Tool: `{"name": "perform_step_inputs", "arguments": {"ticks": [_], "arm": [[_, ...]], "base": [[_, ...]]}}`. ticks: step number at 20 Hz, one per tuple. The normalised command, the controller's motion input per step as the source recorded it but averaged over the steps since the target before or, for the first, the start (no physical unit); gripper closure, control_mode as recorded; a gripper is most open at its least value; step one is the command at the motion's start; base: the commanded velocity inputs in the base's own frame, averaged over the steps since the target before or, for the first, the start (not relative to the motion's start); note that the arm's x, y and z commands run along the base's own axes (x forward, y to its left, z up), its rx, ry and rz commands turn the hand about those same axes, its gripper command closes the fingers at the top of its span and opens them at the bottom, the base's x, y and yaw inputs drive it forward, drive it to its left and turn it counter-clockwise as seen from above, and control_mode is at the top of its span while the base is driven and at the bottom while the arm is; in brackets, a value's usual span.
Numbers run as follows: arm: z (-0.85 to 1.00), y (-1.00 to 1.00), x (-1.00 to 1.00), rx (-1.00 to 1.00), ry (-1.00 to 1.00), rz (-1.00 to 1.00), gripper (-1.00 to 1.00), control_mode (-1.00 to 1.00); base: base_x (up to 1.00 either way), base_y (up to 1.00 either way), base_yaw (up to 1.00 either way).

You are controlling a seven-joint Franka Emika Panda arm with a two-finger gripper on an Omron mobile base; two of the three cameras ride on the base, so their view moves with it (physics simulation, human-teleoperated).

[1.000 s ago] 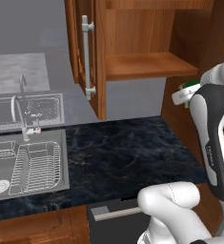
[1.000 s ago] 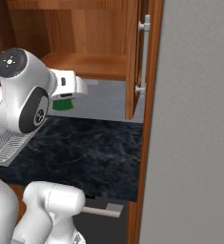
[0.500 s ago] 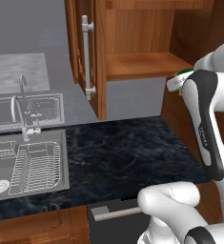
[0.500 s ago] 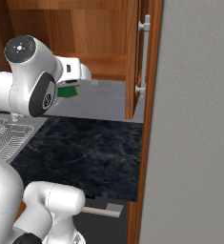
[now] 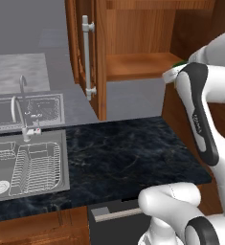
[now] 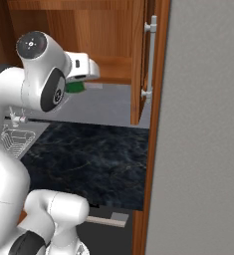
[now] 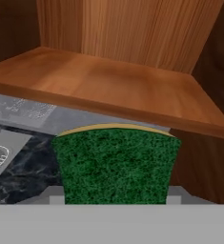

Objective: Pick up the sponge and bar soap from the sink, and place them back in the cabinet, and close the cabinet doors.

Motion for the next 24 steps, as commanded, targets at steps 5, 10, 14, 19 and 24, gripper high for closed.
{"name": "perform_step_inputs", "arguments": {"ticks": [5, 10, 14, 19, 24], "arm": [[0.0, 0.0, 0.35, 0.0, -0.11, 0.0, 1.0, -1.0], [0.0, 0.0, 0.43, 0.03, -0.04, 0.0, 1.0, -1.0], [0.0, 0.0, 0.46, 0.05, 0.0, 0.0, 1.0, -1.0], [0.08, 0.0, 0.48, 0.08, 0.0, 0.0, 1.0, -1.0], [0.04, 0.0, 0.44, 0.05, 0.0, 0.0, 1.0, -1.0]], "base": [[0.0, 0.0, 0.0], [0.0, 0.0, 0.0], [0.0, 0.0, 0.0], [0.0, 0.0, 0.0], [0.0, 0.0, 0.0]]}}
